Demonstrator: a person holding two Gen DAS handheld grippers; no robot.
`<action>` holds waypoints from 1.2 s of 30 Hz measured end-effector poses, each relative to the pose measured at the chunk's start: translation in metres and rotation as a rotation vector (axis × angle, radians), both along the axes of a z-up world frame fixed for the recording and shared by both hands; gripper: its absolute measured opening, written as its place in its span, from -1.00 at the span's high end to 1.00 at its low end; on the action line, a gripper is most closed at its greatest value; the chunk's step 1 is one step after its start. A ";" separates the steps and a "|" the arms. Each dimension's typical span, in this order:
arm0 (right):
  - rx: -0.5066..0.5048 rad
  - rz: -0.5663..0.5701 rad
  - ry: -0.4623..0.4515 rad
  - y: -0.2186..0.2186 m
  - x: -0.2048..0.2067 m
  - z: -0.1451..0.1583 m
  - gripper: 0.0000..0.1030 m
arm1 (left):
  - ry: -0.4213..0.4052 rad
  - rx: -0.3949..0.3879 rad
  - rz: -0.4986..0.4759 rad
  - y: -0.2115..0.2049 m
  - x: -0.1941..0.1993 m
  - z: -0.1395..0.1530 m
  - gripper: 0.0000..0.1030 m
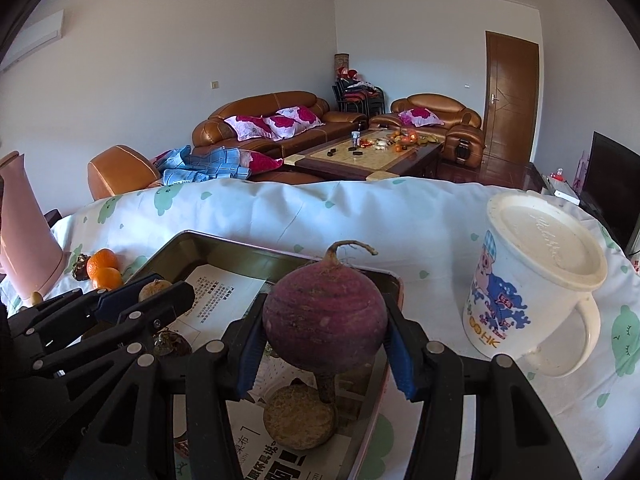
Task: Organize fruits
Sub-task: 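Carry the onion and small fruit into the pink tin and release both, then grasp the cut dark eggplant piece with the left tool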
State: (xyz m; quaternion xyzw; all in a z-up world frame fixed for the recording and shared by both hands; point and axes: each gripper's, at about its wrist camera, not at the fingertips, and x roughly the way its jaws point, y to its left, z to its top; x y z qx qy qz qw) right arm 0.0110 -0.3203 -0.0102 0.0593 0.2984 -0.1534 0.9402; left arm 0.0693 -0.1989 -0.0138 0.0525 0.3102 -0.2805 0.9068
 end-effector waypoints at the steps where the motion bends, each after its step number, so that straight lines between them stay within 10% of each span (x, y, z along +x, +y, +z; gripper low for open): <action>1: -0.002 0.002 0.002 0.001 0.001 0.000 -0.09 | -0.001 0.003 0.000 0.000 0.000 0.000 0.47; 13: 0.059 0.042 0.000 -0.004 0.005 -0.002 -0.10 | 0.033 0.010 0.006 -0.002 0.008 -0.003 0.41; 24: 0.139 -0.079 -0.138 -0.027 -0.019 0.011 -0.40 | -0.057 -0.064 0.121 0.025 -0.007 0.007 -1.00; 36: -0.102 -0.159 -0.357 0.004 -0.050 0.037 -0.69 | -0.208 0.034 0.215 0.038 -0.023 0.017 -1.00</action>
